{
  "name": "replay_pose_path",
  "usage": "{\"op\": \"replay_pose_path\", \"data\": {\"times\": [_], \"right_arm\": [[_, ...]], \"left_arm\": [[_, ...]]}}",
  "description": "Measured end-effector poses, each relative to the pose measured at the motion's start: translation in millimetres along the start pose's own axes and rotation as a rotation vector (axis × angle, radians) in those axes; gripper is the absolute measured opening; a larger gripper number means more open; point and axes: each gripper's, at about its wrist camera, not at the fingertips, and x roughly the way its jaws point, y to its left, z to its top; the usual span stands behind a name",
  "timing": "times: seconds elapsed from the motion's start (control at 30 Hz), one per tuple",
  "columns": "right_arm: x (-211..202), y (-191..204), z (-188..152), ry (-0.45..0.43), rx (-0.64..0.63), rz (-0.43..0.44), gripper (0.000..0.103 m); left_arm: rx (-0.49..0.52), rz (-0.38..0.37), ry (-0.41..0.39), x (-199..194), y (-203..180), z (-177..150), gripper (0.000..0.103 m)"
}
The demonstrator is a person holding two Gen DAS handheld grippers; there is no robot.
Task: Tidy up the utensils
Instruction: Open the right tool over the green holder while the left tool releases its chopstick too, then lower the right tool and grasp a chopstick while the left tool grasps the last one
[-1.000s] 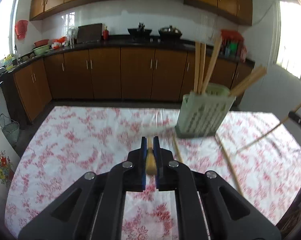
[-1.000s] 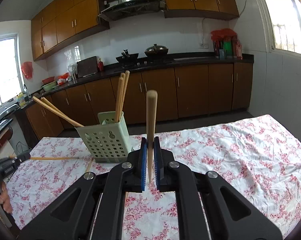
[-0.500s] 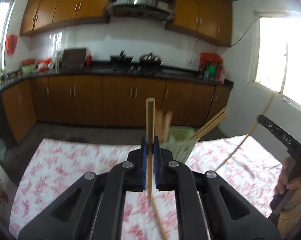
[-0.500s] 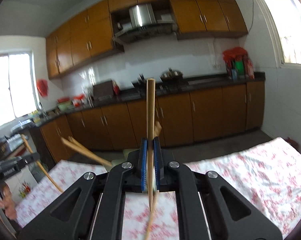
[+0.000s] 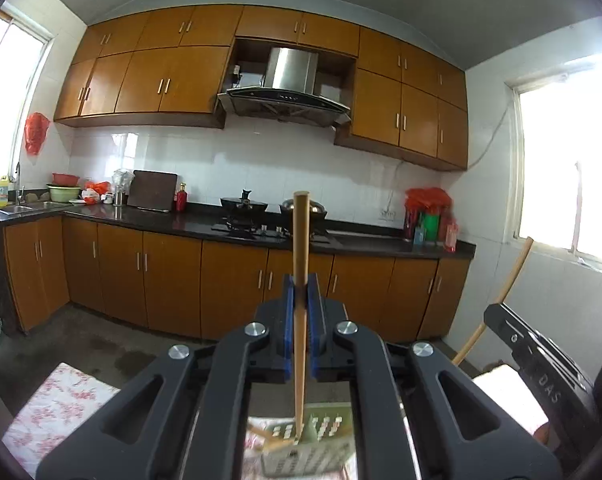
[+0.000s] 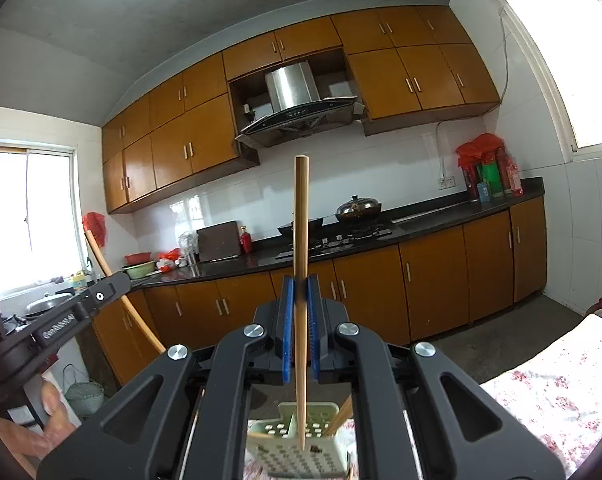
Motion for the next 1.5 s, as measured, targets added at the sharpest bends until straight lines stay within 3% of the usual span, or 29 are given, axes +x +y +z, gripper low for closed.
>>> {"op": "replay_pose_path", "data": {"times": [0.13,0.27,0.5,0.6,0.8,0.97,1.1,1.2,1.37,1.5], "right_arm": [[16.7,-2.0,-4.9,-0.013,-0.007,-0.009,0.008],[25.2,-1.6,-15.0,-0.030,-0.029,-0.019,0.008],[32.2,-5.0,-46.9,0.077,-0.045,-0.015,0.010],[24.6,-6.7,-47.0,0.090,-0.048,-0.022,0.032],[-3.3,-8.4,-28.8,0.079,-0.044,-0.027,0.035],[-37.1,-13.0,-27.1,0.101,-0.074,-0.058,0.043],[-51.9,-24.6,-52.9,0.226,-0.050,-0.084,0.044],[-49.5,-34.7,-92.3,0.394,-0.015,-0.082,0.044],[-31.4,-30.8,-180.8,0.744,0.031,-0.011,0.030],[-24.9,-15.9,-220.0,0.851,-0.009,-0.015,0.030]], "left_arm": [[-0.018,0.028,-0.026,27.1,-1.1,-8.2,0.008],[-0.031,0.021,0.005,42.7,0.8,-25.1,0.008],[-0.081,0.017,0.093,52.3,18.6,-55.0,0.012],[-0.091,0.018,0.100,45.9,23.9,-55.7,0.020],[-0.080,0.023,0.086,19.3,26.1,-47.2,0.029],[-0.073,0.051,0.100,-23.4,38.8,-45.2,0.033],[-0.078,0.080,0.146,-62.0,58.1,-65.5,0.036],[-0.069,0.116,0.211,-79.4,70.3,-99.3,0.037],[-0.039,0.112,0.446,-72.9,78.2,-175.7,0.037],[-0.038,0.097,0.580,-64.8,75.5,-221.8,0.037]]}}
